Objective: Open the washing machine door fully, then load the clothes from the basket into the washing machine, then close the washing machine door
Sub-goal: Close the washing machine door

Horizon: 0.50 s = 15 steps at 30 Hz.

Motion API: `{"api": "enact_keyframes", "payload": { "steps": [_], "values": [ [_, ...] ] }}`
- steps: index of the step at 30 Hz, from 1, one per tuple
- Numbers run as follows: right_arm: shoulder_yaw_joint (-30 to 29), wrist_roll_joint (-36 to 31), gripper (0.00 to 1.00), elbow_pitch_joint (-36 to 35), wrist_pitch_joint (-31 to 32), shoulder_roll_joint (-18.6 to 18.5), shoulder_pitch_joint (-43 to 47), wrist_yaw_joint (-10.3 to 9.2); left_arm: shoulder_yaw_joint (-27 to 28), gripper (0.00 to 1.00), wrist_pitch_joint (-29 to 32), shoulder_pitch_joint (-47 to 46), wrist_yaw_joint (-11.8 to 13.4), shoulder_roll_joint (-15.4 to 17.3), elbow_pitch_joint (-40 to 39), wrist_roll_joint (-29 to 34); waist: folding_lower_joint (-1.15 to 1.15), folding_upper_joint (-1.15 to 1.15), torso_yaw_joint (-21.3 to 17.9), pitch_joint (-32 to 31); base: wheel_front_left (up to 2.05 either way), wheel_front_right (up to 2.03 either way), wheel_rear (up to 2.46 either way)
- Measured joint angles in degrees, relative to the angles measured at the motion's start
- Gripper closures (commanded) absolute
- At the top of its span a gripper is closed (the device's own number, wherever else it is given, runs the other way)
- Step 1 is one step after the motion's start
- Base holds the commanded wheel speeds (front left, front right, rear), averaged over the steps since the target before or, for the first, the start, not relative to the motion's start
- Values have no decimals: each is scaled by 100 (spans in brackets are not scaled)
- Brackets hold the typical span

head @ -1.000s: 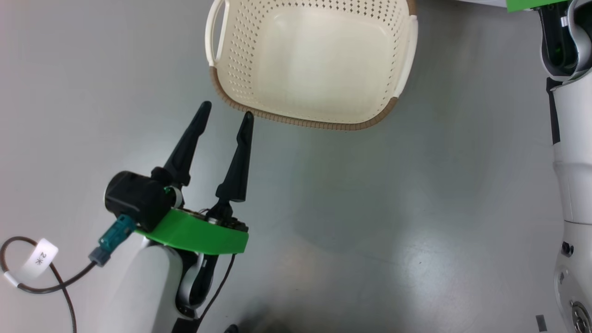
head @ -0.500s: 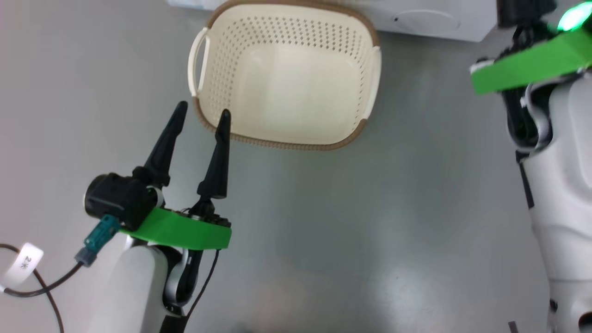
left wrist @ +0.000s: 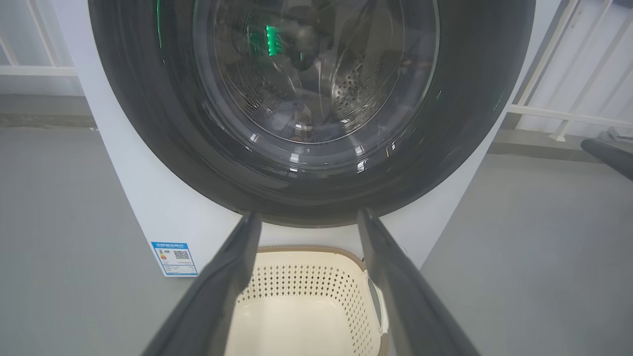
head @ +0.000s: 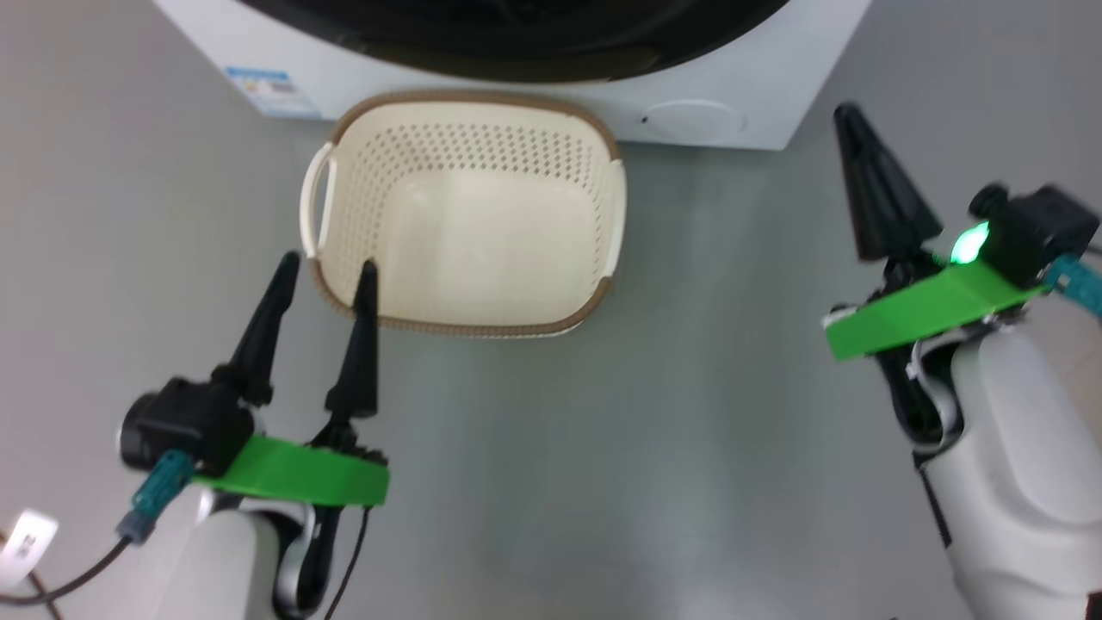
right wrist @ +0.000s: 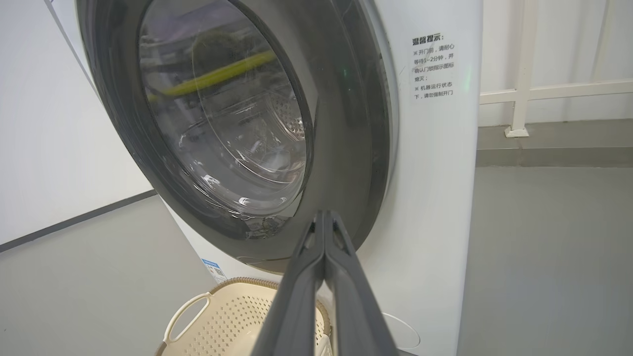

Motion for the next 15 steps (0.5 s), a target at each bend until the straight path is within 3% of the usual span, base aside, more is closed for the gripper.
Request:
{"api": "enact_keyframes", "payload": {
  "steps": [9,10,11,12,13,15],
  "values": [
    [-68,15,98,-135,1,270,923,0,369,0,0,720,-5,147,-19,49,0,0,-390,-559,0,0,0],
    [-73,15,91,-134,1,290,1028,0,405,0,0,798,-5,155,-19,52,0,0,-428,-633,0,0,0],
    [-84,12,59,-136,1,312,1127,0,437,0,0,875,-5,168,-19,69,0,0,-465,-706,0,0,0],
    [-103,8,20,-138,1,338,1220,0,474,0,0,955,-5,180,-20,100,0,0,-503,-780,0,0,0],
    [-133,-10,0,-142,2,366,1311,0,506,0,0,1038,-5,183,-20,110,0,0,-540,-857,0,0,0],
    [-177,-36,0,-158,3,408,1483,0,572,0,0,1209,-5,188,-21,166,0,0,-609,-1010,0,0,0]
  ]
}}
